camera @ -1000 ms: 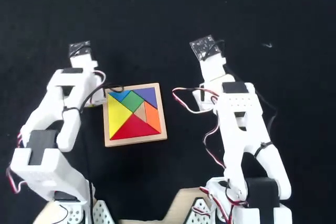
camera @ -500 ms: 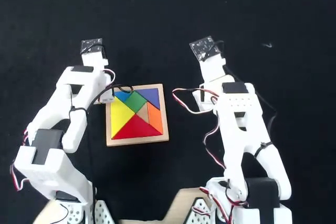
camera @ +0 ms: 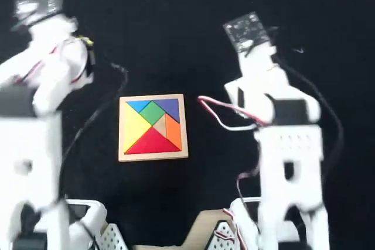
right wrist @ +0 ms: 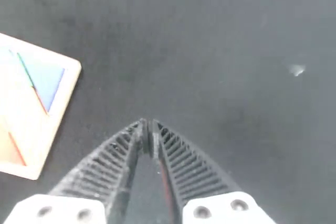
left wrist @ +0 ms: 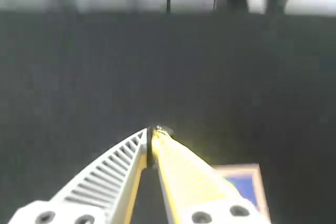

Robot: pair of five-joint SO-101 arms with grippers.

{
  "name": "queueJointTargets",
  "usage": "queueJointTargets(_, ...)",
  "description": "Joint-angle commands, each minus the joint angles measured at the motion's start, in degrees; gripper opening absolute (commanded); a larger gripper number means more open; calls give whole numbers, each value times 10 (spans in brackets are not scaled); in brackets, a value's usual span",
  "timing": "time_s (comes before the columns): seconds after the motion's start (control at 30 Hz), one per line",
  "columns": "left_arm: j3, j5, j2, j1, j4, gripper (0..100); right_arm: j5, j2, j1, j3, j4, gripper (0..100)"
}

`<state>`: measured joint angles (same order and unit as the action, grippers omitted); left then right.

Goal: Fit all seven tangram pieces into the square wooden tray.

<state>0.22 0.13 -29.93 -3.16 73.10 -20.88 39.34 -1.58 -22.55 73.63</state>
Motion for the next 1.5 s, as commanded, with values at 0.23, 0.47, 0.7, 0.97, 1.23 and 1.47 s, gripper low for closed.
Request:
queueJointTargets(0.23, -33, -4, -369, 0, 80, 30, 1, 224, 4, 140, 174, 11)
queueJointTargets(0.47, 33, -5, -578, -7, 84, 30, 1, 463, 7, 137, 186, 11)
queueJointTargets(0.7, 146, -6, -748, -27, 84, 30, -4, 670, 9, 46, 162, 11)
queueJointTargets(0.97, 198, -5, -745, -102, 146, 30, 1, 691, 8, 24, 202, 11)
queueJointTargets(1.23, 490, -6, -745, -80, -45, 30, 1, 692, 8, -136, 89, 12)
queueJointTargets(1.47, 758, -6, -742, -78, -316, 30, -4, 692, 8, -364, -121, 12)
